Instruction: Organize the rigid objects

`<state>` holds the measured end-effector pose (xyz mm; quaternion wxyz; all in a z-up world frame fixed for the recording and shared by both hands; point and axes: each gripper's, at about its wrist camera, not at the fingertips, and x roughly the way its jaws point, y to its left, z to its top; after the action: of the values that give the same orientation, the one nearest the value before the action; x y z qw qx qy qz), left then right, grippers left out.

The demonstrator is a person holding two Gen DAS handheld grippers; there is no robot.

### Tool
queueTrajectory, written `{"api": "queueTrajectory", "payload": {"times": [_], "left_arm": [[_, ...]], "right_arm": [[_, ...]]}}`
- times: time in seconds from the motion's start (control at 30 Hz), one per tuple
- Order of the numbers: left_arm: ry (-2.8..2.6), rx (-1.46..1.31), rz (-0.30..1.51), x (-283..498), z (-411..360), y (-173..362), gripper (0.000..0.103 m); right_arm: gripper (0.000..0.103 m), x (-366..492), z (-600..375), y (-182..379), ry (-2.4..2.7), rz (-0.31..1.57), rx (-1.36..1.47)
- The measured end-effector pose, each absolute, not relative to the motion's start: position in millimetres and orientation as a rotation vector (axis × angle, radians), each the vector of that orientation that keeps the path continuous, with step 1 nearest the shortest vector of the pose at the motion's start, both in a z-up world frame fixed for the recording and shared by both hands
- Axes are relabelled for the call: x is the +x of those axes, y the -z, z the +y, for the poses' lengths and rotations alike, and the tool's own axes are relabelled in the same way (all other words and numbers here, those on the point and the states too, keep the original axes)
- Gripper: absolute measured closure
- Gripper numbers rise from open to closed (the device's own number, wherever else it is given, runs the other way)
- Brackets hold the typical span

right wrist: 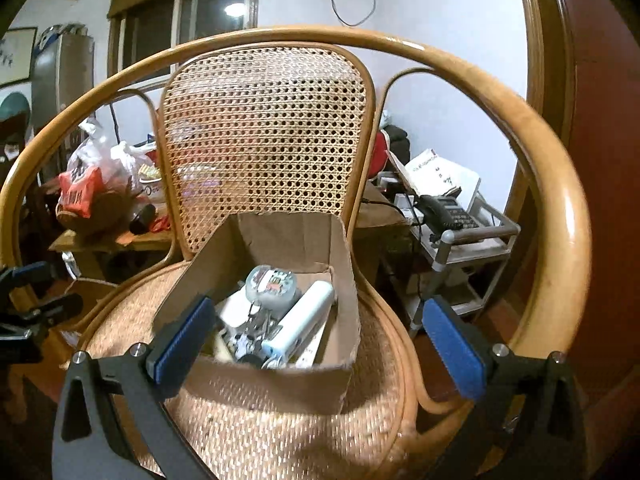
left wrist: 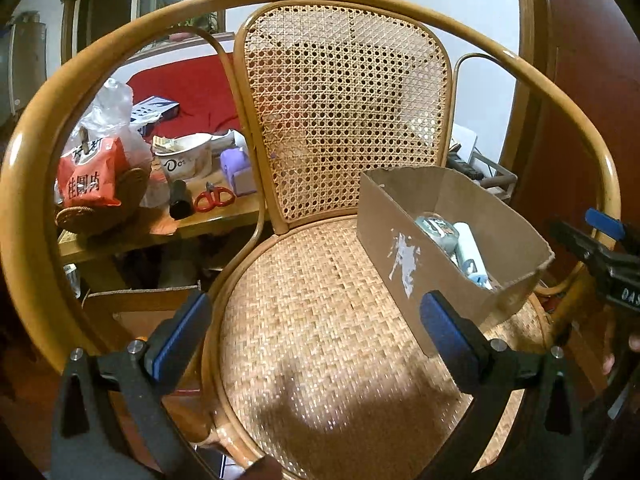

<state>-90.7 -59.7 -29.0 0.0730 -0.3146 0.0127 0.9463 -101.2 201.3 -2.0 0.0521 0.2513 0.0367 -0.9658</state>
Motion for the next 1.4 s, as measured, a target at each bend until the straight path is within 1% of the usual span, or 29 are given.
{"api": "queueTrajectory", "payload": {"times": [0.23,0.47,0.63,0.83,0.97,1.07,1.23,1.4], "left_arm": [[-2.924,-0.828,0.014,-58,-65,19,0.000],[-2.935,-0.793,-0.012,-23,-65,20,0.000],[-2.953,-0.733,-0.018,-3,-65,17,0.000],[-3.000,-0.625,0.015,21,-58,11,0.000],[-3.026,-0.541,0.053,35,-52,7,0.000],[-3.045,-0.505,0.080,40,-46,4,0.000],[-3.058,-0.490,0.038,46,-42,4,0.000],[-3.060,-0.510,0.052,44,-38,6,0.000]], "right_arm": [[0.000,-63,204,-3,2.960,0.051,0.709],[0.000,-30,200,-6,2.975,0.063,0.655],[0.000,-10,197,-4,2.968,0.037,0.631],[0.000,14,198,-6,2.979,-0.015,0.585],[0.000,29,198,-7,3.004,-0.018,0.539],[0.000,33,195,-6,3.012,0.019,0.537],[0.000,42,180,-10,3.058,0.210,0.453],[0.000,45,179,-10,3.048,0.214,0.442]]}}
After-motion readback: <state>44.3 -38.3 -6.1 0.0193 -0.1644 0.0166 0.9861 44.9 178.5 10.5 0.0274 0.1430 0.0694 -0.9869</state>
